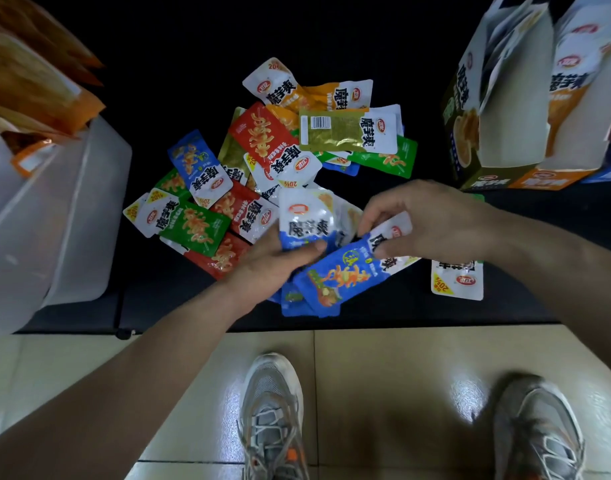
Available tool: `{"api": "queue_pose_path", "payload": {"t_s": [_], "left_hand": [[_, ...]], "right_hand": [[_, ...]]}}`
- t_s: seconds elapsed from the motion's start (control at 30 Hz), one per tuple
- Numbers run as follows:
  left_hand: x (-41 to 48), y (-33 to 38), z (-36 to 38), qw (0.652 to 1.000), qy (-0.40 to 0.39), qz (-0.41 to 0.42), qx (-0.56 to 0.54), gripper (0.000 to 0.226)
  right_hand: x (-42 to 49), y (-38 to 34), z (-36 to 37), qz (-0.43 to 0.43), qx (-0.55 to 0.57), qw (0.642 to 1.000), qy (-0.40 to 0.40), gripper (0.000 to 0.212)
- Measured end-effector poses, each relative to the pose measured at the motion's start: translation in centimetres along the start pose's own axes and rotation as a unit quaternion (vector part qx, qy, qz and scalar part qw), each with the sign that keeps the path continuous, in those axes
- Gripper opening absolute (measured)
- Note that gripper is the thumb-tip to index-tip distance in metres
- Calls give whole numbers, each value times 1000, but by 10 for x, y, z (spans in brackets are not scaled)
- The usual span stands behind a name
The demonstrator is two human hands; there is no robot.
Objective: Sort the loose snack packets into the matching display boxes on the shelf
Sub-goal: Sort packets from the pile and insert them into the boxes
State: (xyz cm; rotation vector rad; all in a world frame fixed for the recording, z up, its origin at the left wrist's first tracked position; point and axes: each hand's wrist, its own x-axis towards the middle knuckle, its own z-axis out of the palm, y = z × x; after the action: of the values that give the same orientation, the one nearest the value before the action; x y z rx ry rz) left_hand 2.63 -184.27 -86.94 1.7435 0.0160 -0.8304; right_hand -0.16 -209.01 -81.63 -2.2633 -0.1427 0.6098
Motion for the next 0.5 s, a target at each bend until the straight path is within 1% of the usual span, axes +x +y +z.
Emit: {"api": "queue_pose_path", "payload": {"t_s": [0.07,0.13,0.2,0.27,0.3,0.37,0.4,0.43,0.5], "left_hand": [[-3,-1,15,999,-23,-31,-6,18],[-8,3,24,998,-29,-43,-19,21],[-11,7,28,997,-59,-23,-31,31],[-13,9,29,996,-86,-11,-23,26],[-13,7,28,997,-77,-5,-18,24],[-9,5,24,1000,-12,1,-28,27],[-6,4,21,999,29,2,-39,28],[-3,3,17,997,64,9,-49,27],[2,4,7,990,119,14,-73,27]], "right_hand": [[7,-5,6,1,1,1000,25,46],[11,-9,12,20,27,997,64,63],[14,-10,19,33,60,991,112,72],[17,-8,30,34,72,982,172,69],[20,-7,37,33,78,974,208,64],[26,-4,48,29,61,963,261,49],[30,-1,50,25,18,965,259,47],[35,5,51,22,-47,973,227,51],[45,15,50,23,-179,977,116,62]]}}
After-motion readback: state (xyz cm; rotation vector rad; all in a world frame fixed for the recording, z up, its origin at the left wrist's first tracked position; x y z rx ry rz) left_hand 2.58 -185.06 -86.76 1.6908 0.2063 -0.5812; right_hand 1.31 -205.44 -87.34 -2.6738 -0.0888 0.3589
